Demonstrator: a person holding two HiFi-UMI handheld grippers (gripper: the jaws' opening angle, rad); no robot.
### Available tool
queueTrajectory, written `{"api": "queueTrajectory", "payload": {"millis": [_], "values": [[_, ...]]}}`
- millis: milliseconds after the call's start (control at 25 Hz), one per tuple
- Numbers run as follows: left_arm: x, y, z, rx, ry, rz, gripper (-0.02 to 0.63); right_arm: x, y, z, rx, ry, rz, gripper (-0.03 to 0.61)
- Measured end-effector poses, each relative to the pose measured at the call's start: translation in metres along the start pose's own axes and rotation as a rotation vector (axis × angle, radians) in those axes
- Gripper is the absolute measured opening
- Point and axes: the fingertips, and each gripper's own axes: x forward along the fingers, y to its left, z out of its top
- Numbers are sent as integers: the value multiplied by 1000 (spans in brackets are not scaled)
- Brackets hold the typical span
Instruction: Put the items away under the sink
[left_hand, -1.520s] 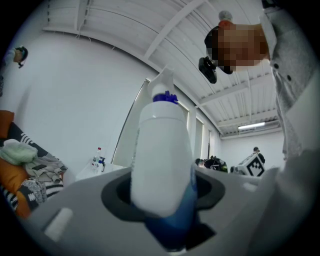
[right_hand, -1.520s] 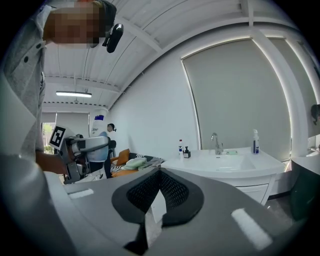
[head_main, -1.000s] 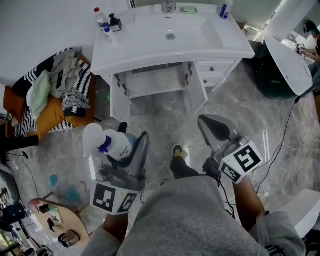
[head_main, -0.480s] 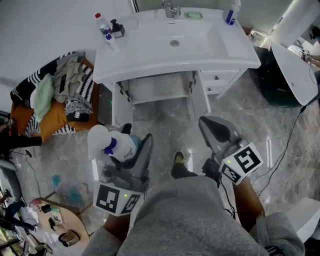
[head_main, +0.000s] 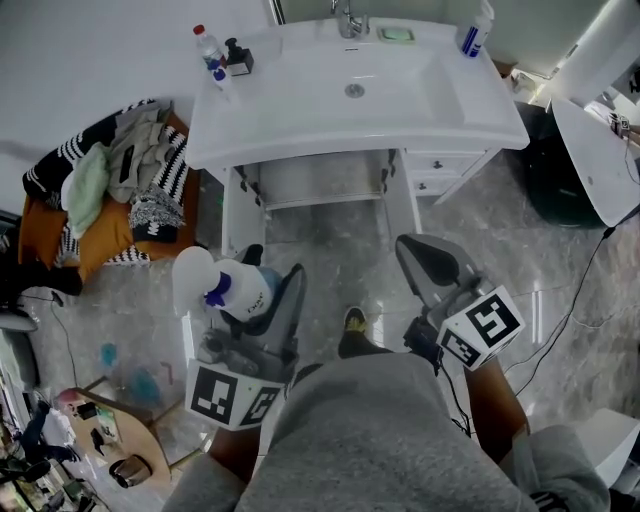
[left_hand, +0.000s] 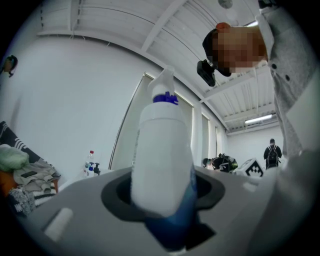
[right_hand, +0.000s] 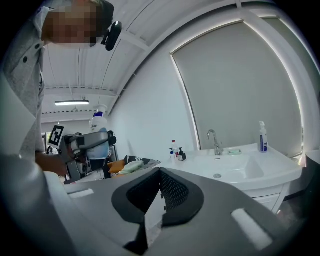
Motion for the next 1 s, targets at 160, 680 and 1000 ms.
{"api": "queueTrajectory", "payload": {"millis": [160, 680, 1000], "values": [[4, -2, -1, 5, -6, 15, 222, 5, -5, 0, 11, -11, 17, -3], [1, -2, 4, 14, -15, 51, 222, 10, 1, -1, 11, -19, 71, -3], [1, -7, 3, 26, 4, 31, 222, 9, 0, 1, -9, -31, 64, -3]]}}
